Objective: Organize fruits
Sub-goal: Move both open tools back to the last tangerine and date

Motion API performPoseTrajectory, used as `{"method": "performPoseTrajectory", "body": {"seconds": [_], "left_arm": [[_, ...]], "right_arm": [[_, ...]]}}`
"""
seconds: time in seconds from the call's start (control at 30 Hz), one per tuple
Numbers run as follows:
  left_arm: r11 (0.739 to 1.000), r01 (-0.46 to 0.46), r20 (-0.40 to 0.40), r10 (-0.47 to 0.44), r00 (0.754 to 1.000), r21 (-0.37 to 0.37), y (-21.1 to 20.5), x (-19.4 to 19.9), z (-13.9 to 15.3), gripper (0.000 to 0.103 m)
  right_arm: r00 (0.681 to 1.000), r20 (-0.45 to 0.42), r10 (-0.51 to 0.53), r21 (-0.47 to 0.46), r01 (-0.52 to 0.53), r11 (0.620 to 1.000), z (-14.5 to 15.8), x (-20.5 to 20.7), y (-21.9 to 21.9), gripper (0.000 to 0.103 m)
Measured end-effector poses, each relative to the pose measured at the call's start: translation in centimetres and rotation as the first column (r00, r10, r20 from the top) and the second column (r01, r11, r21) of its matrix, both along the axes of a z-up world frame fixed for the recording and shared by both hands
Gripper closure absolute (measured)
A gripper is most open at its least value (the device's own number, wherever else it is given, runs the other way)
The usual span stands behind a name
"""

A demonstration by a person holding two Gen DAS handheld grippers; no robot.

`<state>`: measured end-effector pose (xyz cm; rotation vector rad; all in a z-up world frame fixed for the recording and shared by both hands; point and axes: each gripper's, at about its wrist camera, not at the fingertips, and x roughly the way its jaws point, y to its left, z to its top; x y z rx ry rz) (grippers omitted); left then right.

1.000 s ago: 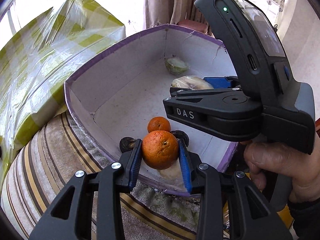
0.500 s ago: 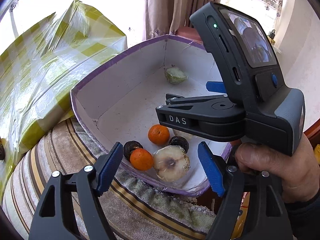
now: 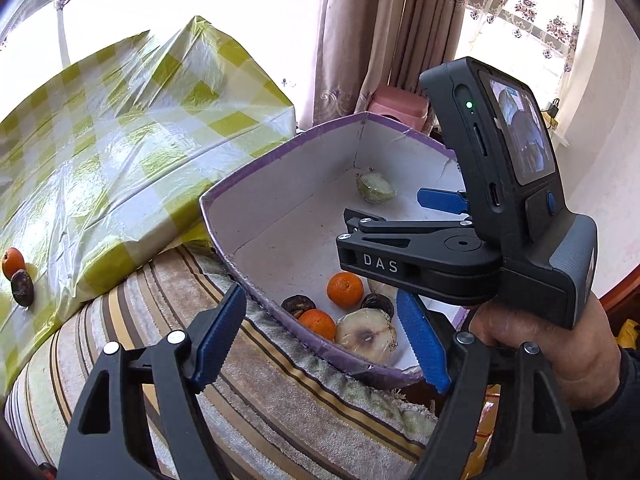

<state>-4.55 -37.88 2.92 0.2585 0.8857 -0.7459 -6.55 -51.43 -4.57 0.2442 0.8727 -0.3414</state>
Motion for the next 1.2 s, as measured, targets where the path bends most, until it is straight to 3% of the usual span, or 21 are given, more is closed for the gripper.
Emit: {"method": "performPoseTrajectory", "body": {"seconds": [0.27,0.53,0.7,0.93,1.07,1.2], "left_arm": [[0.989,-0.132,0.003,0.132,0.991,-0.073,6.2,1.8,2.0,0.024],[0.949,-0.285,-0.031,0.284,0.958,-0.132,14.6,3.2,3.3,0.024],[0.901,-0.407,-0.013,0.409,0.912,-0.149,21.1,4.0,4.5,0.024],[0.807,-0.575,0.000,0.581,0.814,-0.132,30.0,4.9,4.3,0.023],[0.759,-0.639,-0.012,0.643,0.766,-0.125,33.7,5.3,3.6,0.024],[0.731,-0.672,-0.024,0.675,0.738,-0.118,35.8,5.5,2.8,0.024]], "right_arm": [[0.999,0.018,0.031,-0.006,-0.031,1.000,1.4,0.6,1.9,0.024],[0.996,0.021,0.088,-0.002,-0.088,0.996,1.7,1.5,4.2,0.024],[0.991,0.019,0.129,0.006,-0.129,0.992,1.6,2.4,5.8,0.024],[0.981,0.026,0.193,0.017,-0.193,0.981,1.7,3.5,8.5,0.024],[0.973,0.031,0.230,0.024,-0.231,0.973,1.8,4.2,10.2,0.024],[0.963,0.043,0.268,0.033,-0.269,0.963,2.0,5.0,11.9,0.024]]}}
